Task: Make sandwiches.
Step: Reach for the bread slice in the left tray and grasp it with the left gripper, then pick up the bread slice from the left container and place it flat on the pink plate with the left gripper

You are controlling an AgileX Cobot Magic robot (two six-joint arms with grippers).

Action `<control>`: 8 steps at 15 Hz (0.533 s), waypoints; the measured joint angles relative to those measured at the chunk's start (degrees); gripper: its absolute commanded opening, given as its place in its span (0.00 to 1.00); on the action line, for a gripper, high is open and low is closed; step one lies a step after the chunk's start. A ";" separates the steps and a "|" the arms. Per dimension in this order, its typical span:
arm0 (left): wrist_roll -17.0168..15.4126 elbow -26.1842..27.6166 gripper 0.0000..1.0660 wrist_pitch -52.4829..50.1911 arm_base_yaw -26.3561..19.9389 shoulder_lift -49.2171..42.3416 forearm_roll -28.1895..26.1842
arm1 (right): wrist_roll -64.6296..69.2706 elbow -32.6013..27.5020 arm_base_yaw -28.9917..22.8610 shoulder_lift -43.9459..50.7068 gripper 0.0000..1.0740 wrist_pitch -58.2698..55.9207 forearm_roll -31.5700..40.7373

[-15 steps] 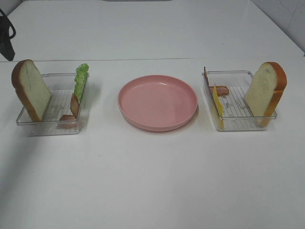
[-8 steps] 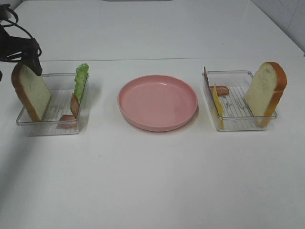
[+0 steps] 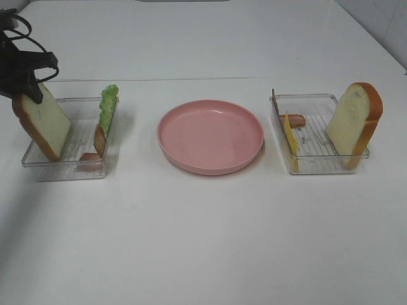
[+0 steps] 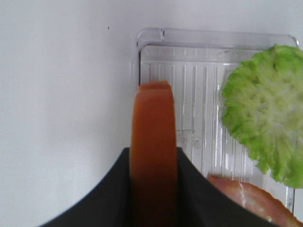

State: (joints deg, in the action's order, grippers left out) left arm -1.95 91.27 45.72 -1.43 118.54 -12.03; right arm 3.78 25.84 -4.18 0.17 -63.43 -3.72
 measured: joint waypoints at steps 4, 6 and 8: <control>-1.43 0.06 0.00 -1.03 0.00 -0.29 -1.60 | 0.00 0.00 0.00 0.00 0.92 0.00 0.00; -1.43 0.17 0.00 -0.86 0.00 -1.72 -1.60 | 0.00 0.00 0.00 0.00 0.92 0.00 0.00; -1.43 3.32 0.00 1.38 0.00 -6.07 -1.03 | 0.00 0.00 0.00 0.00 0.92 0.00 0.00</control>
State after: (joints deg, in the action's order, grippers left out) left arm -3.38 94.60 47.10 -1.43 112.47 -13.06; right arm 3.78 25.84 -4.18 0.17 -63.43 -3.72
